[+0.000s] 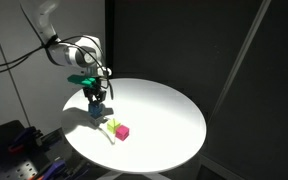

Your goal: Put the blue block on top of the grey block

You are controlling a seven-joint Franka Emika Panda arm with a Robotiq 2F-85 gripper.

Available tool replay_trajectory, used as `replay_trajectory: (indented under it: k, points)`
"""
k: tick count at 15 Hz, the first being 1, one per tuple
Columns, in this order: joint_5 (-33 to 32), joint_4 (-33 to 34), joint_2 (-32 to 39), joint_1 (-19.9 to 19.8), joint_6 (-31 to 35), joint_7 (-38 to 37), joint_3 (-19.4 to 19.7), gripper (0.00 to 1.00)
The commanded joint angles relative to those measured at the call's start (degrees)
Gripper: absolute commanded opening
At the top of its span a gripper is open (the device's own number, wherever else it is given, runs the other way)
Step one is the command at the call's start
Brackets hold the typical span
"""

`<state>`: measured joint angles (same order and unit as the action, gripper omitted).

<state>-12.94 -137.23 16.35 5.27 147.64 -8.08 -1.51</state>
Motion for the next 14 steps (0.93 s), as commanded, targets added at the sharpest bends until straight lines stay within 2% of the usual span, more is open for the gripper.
replay_trajectory:
  k: [1,14]
  points:
    - [0.3,2.0,1.6,0.9,0.4,-1.4,0.8,0.31]
    - [0.0,5.4,5.5,1.7,0.7,-2.0,1.4,0.31]
